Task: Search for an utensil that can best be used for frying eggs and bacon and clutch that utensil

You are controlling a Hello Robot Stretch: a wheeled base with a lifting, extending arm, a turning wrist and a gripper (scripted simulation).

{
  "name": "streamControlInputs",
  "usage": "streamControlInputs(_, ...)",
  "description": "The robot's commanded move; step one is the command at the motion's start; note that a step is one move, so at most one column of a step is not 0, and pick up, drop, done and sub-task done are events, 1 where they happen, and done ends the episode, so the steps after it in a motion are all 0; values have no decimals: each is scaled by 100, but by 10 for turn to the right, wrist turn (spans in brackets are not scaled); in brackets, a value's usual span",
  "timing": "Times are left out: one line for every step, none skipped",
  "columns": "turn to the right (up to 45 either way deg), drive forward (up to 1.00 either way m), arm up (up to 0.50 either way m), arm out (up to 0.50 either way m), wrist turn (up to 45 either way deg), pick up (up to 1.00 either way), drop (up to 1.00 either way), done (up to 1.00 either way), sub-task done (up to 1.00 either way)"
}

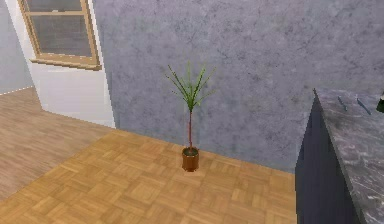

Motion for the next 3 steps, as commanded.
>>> streamControlInputs(0,0,0,0,450,0,0,0,0)
streamControlInputs(0,0,0,0,330,0,0,0,0)
streamControlInputs(0,0,-12,0,0,0,0,0,0)
